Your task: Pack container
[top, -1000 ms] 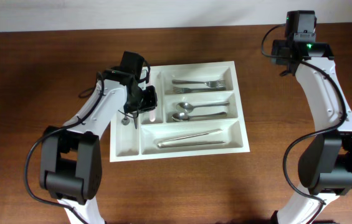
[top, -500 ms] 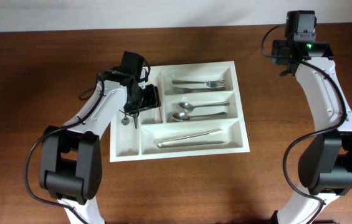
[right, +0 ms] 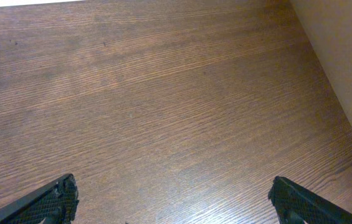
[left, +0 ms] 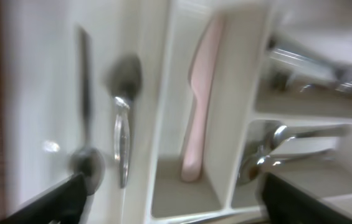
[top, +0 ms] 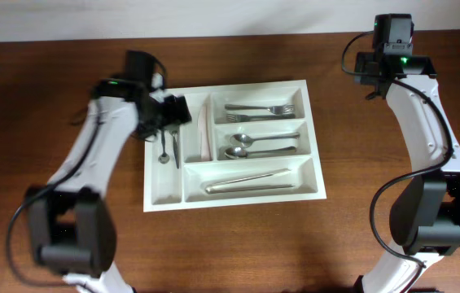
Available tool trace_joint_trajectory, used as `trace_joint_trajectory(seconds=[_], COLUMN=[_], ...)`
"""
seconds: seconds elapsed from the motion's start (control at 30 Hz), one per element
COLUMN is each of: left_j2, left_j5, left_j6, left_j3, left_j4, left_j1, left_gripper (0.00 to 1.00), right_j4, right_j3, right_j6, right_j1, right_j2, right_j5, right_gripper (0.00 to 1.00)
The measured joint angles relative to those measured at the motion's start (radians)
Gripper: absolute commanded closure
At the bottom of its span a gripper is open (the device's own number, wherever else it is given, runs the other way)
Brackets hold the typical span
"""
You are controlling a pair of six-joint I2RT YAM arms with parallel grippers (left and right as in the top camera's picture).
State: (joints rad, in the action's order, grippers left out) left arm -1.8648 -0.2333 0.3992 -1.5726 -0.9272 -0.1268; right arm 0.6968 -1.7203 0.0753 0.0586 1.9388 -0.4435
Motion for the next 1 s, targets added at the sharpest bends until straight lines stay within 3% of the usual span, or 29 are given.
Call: trace_joint_trajectory(seconds=[0.27, 0.43, 0.67, 0.83, 1.0], left_j2=[0.313, 0.434, 0.542, 0.68, 0.866], left_j5=[0.007, 0.053, 0.119, 0.13, 0.103], left_j6=[0.0, -0.015, -0.207, -0.373, -0.523], left_j3=[-0.031, -0.043, -0.043, -0.042, 0.087], left_j4=[-0.063, -0.242, -0.392, -0.361, -0.095], left_j1=[0.096, 0.097, 0.098, 0.098, 0.088], left_gripper=[0.01, 0.01, 0.01, 0.01, 0.01], right_j4=[0.0, 0.0, 0.0, 0.0, 0.0], right_j3=[0.0, 0.0, 0.0, 0.0, 0.0], right_j6=[0.0, 0.0, 0.0, 0.0, 0.0], right_j1=[0.0, 0.0, 0.0, 0.0, 0.0], right_j2=[0.0, 0.0, 0.0, 0.0, 0.0], right_j5=[0.0, 0.0, 0.0, 0.0, 0.0], right_gripper=[0.01, 0.01, 0.01, 0.01, 0.01])
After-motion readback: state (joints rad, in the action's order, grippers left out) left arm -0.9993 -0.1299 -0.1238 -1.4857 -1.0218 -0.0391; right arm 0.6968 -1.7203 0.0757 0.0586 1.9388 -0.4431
